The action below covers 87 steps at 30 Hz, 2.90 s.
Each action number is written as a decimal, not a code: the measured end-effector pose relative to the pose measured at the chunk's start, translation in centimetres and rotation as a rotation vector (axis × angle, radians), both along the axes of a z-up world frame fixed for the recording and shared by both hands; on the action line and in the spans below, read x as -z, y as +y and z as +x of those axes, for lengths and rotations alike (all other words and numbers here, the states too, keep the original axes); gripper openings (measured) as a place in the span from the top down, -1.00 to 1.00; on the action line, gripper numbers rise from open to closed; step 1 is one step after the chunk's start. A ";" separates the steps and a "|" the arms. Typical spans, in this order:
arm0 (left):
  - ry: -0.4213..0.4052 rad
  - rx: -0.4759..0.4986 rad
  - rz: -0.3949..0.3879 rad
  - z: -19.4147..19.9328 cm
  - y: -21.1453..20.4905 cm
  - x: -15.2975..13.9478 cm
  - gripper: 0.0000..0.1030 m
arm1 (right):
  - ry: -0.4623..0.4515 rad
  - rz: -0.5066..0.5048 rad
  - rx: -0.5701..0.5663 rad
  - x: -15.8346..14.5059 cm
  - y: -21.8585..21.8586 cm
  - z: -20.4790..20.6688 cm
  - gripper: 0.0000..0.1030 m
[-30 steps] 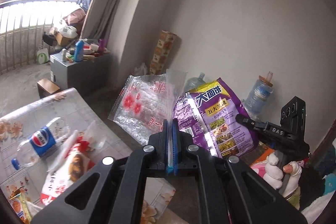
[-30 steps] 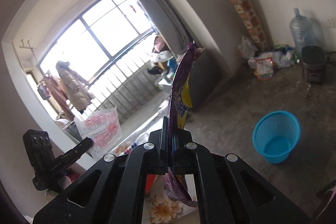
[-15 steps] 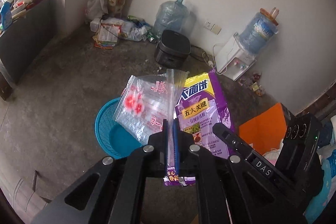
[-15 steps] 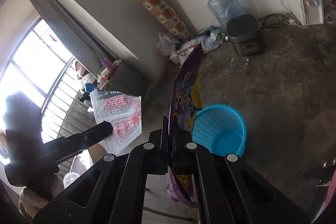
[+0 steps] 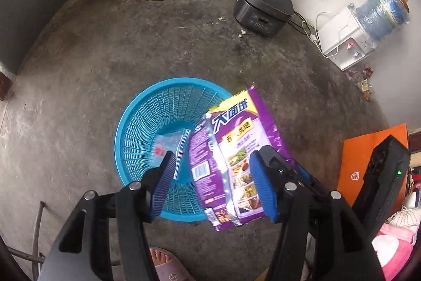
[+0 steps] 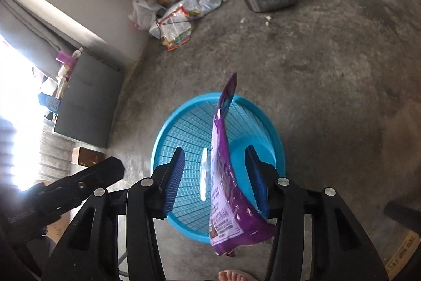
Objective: Collect trash
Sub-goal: 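Carry the purple wrapper with the right gripper and drop it into the blue basket, then move both tools back over the table toward the Enaak packet and glove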
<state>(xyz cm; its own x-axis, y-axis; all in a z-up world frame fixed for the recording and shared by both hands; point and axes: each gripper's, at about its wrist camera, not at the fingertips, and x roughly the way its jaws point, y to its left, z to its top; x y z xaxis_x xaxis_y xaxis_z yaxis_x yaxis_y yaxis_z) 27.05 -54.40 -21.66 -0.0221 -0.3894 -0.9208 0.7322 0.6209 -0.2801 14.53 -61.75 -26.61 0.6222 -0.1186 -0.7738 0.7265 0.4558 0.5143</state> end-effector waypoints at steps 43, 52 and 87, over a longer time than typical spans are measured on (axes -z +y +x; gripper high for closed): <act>-0.636 -0.705 -0.462 -15.6 60.2 -26.0 -0.76 | 0.061 -0.087 -0.286 -5.4 7.8 3.5 0.26; -0.643 -0.972 -0.350 -12.6 69.3 -24.6 -0.77 | 0.510 -0.095 -0.390 10.8 3.8 18.3 0.39; -0.710 -1.076 -0.347 -18.4 74.6 -23.9 -0.77 | -0.143 -0.582 -0.620 -20.3 25.7 -4.6 -0.86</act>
<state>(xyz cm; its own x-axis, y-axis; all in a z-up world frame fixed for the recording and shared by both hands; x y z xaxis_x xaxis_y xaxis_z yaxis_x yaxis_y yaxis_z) 8.63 20.19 2.27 0.8815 -0.1253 -0.4552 -0.0223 0.9520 -0.3053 9.92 -36.04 -6.27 0.7927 -0.0788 -0.6045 0.2054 0.9681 0.1431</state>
